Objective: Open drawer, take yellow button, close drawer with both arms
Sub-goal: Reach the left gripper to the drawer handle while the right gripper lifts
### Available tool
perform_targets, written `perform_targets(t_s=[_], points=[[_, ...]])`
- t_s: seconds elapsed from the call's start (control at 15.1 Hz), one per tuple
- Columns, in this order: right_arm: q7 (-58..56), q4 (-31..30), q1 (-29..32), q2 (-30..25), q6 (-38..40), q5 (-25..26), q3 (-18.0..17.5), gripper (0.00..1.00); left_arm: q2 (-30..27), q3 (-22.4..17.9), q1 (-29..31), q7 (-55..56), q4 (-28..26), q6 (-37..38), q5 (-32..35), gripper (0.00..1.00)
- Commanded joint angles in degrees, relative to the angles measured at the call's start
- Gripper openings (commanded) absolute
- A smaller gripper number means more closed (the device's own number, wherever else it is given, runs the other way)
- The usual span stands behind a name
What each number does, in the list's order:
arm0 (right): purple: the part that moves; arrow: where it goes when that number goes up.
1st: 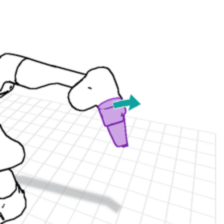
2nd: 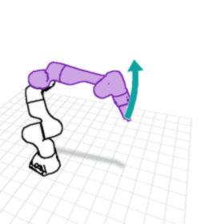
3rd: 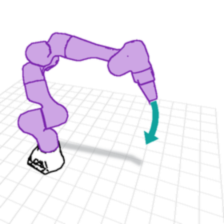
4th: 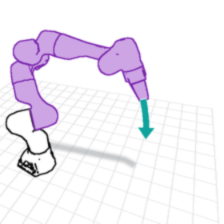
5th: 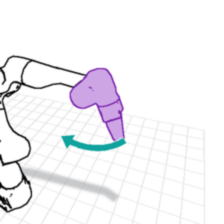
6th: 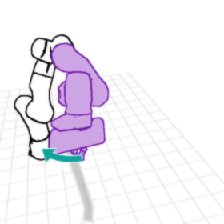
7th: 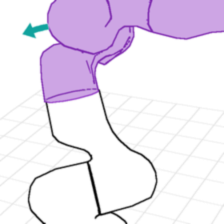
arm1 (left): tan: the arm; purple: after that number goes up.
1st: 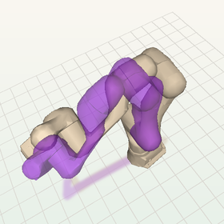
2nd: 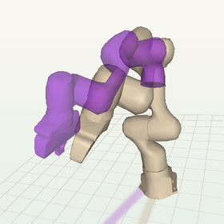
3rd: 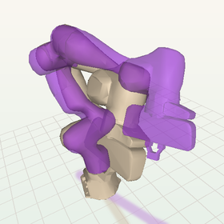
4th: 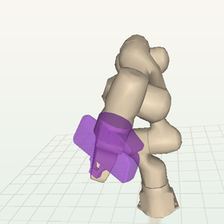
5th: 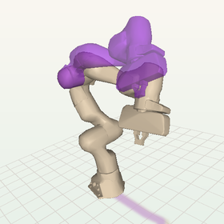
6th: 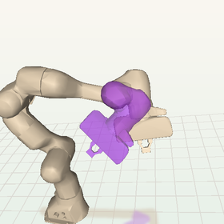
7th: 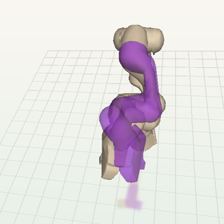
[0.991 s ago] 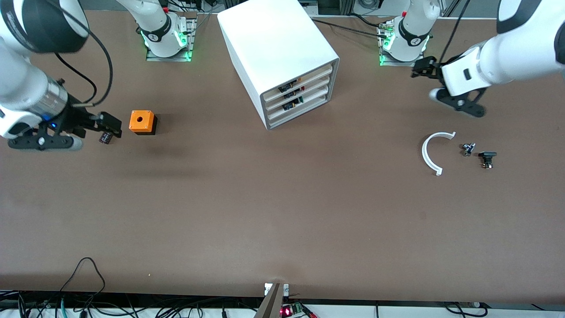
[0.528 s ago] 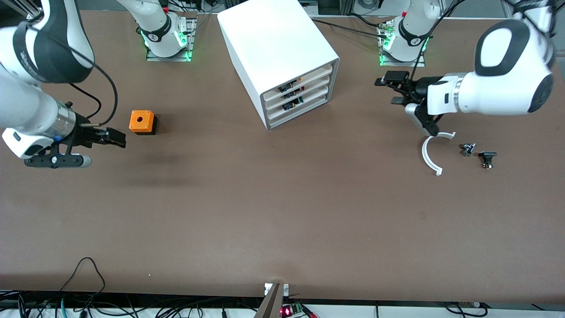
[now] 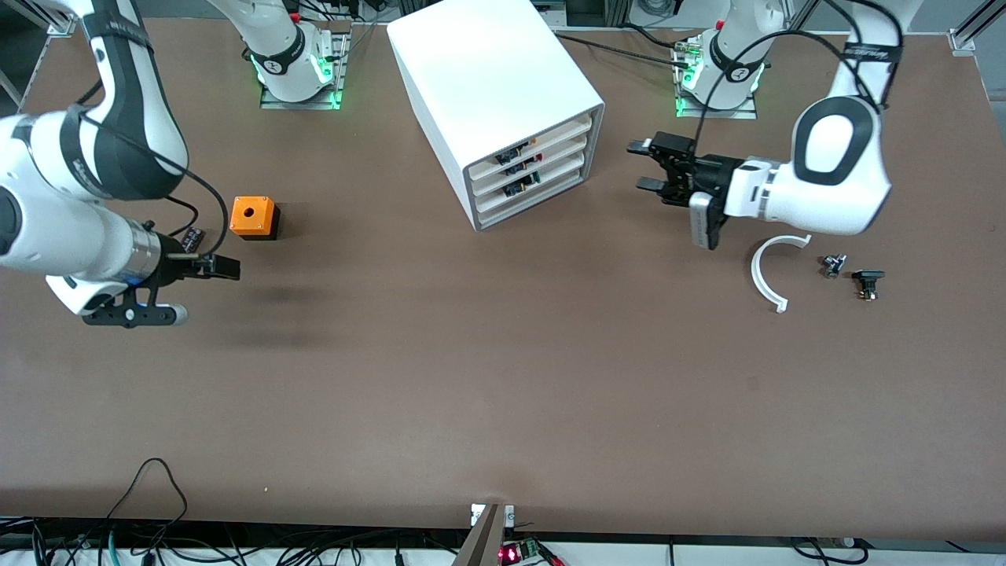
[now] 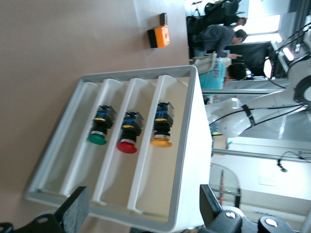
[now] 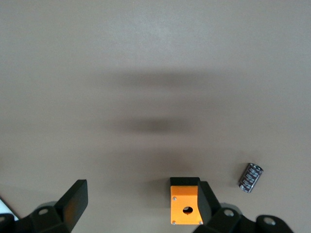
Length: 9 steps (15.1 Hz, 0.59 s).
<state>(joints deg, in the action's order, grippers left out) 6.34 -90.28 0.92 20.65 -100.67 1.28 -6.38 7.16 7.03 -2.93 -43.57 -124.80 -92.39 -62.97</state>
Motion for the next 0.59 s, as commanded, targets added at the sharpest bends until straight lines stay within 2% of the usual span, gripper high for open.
perform_targets(t_s=[0.0, 0.26, 0.4, 0.53], points=[[3.3, 3.0, 0.1, 1.9, 0.7, 0.0, -0.3, 1.0, -0.2, 3.3, -0.2, -2.5, -3.6, -3.4, -4.8, 0.97], [8.3, 4.9, -0.1, 3.4, 0.7, 0.0, -0.6, 1.0, 2.2, 6.8, -0.2, -3.3, -3.6, -3.9, -5.7, 0.81], [11.0, 5.3, -1.4, 3.7, 0.8, 0.0, -0.6, 1.0, 4.9, 7.5, -0.2, -7.3, -3.6, -3.9, -5.8, 0.74], [14.9, 5.9, -2.6, 4.0, 0.8, 0.0, -0.6, 1.0, 6.9, 7.9, -0.2, -10.6, -4.7, -3.8, -7.3, 0.73]])
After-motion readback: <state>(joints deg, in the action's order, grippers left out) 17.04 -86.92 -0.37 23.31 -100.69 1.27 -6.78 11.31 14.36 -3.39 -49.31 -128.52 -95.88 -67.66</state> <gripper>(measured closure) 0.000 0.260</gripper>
